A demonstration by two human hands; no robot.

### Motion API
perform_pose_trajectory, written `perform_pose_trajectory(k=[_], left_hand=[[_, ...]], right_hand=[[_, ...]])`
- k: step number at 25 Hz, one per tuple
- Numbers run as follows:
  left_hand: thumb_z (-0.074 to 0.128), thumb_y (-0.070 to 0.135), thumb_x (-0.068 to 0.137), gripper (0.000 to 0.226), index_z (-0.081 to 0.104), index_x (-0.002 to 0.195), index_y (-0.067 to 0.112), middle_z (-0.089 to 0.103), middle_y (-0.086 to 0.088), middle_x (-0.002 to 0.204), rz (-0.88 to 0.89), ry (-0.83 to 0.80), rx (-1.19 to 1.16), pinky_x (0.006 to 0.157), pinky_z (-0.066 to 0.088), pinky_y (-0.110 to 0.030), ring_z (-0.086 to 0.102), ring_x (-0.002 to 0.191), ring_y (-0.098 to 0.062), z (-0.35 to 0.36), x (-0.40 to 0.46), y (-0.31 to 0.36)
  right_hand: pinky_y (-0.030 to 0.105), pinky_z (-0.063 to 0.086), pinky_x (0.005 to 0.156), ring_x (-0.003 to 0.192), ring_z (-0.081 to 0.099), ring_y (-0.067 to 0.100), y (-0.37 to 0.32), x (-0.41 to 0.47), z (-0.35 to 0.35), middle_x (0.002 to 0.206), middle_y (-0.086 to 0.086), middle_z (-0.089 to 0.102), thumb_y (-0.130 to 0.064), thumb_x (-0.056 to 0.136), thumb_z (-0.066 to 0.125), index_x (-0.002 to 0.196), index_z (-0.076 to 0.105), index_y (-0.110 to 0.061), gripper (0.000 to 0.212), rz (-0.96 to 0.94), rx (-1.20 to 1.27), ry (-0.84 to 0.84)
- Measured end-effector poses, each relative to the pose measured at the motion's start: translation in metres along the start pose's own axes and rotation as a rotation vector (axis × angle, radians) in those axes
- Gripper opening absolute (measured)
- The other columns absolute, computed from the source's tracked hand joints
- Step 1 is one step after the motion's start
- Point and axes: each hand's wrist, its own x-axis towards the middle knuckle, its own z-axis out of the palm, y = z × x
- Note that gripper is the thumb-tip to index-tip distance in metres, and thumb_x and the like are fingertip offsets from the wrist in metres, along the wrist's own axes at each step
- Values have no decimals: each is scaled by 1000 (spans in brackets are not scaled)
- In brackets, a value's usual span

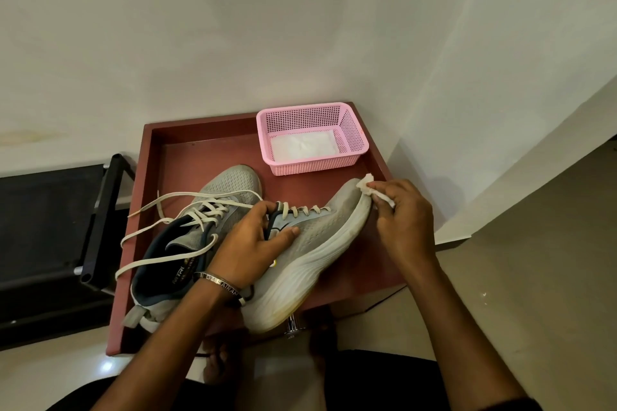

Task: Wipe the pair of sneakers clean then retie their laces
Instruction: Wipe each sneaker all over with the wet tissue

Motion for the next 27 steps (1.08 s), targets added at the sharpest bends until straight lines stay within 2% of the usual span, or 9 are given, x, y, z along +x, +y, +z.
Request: perform_pose_trajectory(k=[3, 7, 11, 14, 16, 19, 21, 24, 27], left_hand=[[63, 66, 71, 53, 60, 106, 27, 73, -4, 93, -66, 28, -96, 83, 54, -53, 70, 87, -26, -1, -1, 2], [58, 68, 77, 51, 63, 97, 21, 66, -27, 95, -134, 39, -241, 84, 50, -64, 66, 86, -41, -3, 2, -1], [51, 66, 81, 51, 62, 89, 17, 59, -17, 74, -137, 75, -235, 73, 49, -51, 53, 68, -21, -6, 1, 4], [49, 65, 85, 47, 61, 89, 19, 58, -6, 76, -125, 71, -216, 76, 48, -51, 53, 71, -17, -8, -2, 5], [50, 52, 95, 36, 60, 88, 18, 56, -1, 76, -102, 62, -197, 77, 47, -44, 52, 73, -12, -8, -5, 7], [48, 44, 98, 30, 59, 89, 18, 55, 3, 75, -69, 38, -207, 76, 44, -40, 50, 73, -10, -6, -7, 13], [47, 39, 98, 25, 58, 86, 20, 54, 8, 72, -64, 41, -220, 74, 43, -38, 49, 70, -9, -6, -9, 14], [47, 28, 99, 20, 57, 84, 19, 54, 10, 72, -71, 65, -314, 73, 42, -34, 49, 71, -9, -7, -10, 17], [45, 19, 101, 18, 55, 88, 12, 47, -9, 81, -124, 80, -385, 65, 37, -26, 41, 75, -18, -10, -9, 19]], right_hand=[[8, 43, 74, 93, 58, 11, -18, -15, -2, 105, -1, 65, 4, 85, 66, 102, 76, -13, 25, -81, -49, -36], [23, 53, 73, 92, 58, 14, -41, -51, 3, 98, -2, 65, 4, 79, 72, 97, 77, -16, 27, -288, -137, -145], [27, 51, 78, 91, 58, 16, -63, -82, 26, 94, 0, 63, -2, 84, 62, 100, 75, -12, 24, -511, -17, -322], [24, 48, 82, 94, 56, 16, -49, -62, 23, 98, 6, 66, -8, 87, 51, 100, 76, -9, 28, -481, -87, -214], [24, 50, 78, 96, 58, 22, -34, -39, 15, 102, 9, 67, -3, 86, 60, 104, 75, -8, 24, -314, -176, -96], [20, 45, 78, 99, 61, 24, -33, -30, 13, 108, 7, 67, -2, 86, 66, 110, 74, -11, 27, -142, -189, -69], [19, 46, 80, 97, 59, 18, -51, -48, 24, 103, 4, 67, -4, 86, 62, 106, 74, -13, 25, -305, -98, -104], [24, 46, 82, 91, 59, 18, -72, -81, 35, 97, 4, 66, -12, 89, 55, 103, 73, -10, 23, -593, 34, -307], [29, 48, 80, 92, 56, 16, -56, -63, 30, 97, 5, 66, -10, 88, 56, 100, 74, -10, 22, -570, -49, -228]])
